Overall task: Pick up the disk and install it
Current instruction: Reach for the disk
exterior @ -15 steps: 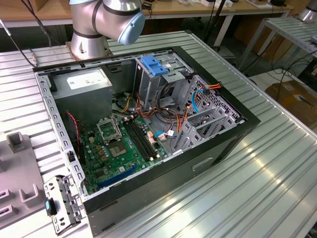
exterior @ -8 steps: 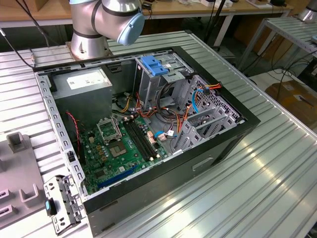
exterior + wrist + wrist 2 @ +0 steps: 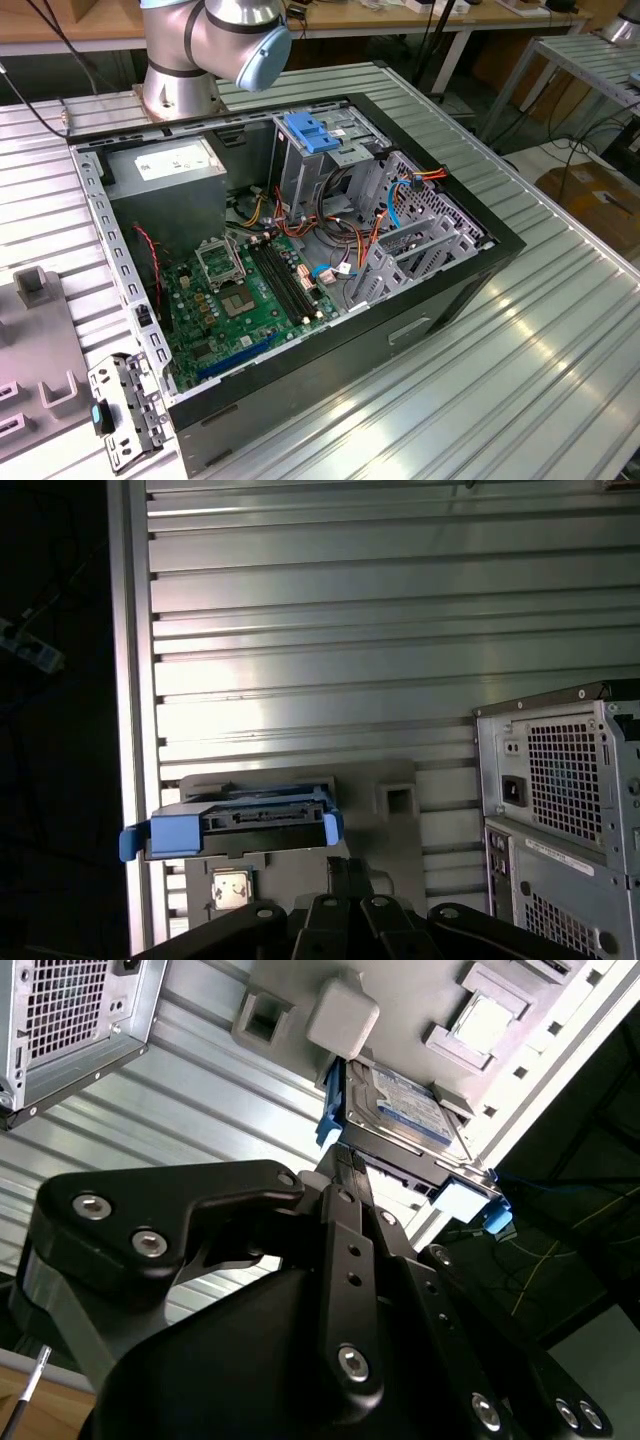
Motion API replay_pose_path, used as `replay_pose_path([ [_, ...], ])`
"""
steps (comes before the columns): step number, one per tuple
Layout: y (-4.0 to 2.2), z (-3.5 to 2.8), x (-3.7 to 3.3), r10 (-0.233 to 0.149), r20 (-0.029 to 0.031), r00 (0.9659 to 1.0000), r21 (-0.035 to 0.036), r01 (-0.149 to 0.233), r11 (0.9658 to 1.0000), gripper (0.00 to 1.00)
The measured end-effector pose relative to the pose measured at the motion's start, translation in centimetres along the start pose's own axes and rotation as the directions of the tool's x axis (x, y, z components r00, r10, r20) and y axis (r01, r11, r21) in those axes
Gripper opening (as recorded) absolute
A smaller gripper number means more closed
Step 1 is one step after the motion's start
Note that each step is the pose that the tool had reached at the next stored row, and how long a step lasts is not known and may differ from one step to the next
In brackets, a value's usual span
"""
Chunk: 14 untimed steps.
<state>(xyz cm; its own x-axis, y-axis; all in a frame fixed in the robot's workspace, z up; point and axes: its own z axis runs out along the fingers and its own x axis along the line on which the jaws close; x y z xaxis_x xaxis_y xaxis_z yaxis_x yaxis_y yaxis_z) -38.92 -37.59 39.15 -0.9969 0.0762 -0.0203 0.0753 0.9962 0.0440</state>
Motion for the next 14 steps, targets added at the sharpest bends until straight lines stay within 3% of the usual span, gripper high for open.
replay_pose_path([
  [10, -0.05, -0.01, 0.64, 0.000, 0.0001, 1.0000, 0.0000, 0.000, 1.0000, 0.11],
  [14, -0.12, -0.04, 1.79, 0.000, -0.0001, 1.0000, 0.0001, 0.000, 1.0000, 0.11],
])
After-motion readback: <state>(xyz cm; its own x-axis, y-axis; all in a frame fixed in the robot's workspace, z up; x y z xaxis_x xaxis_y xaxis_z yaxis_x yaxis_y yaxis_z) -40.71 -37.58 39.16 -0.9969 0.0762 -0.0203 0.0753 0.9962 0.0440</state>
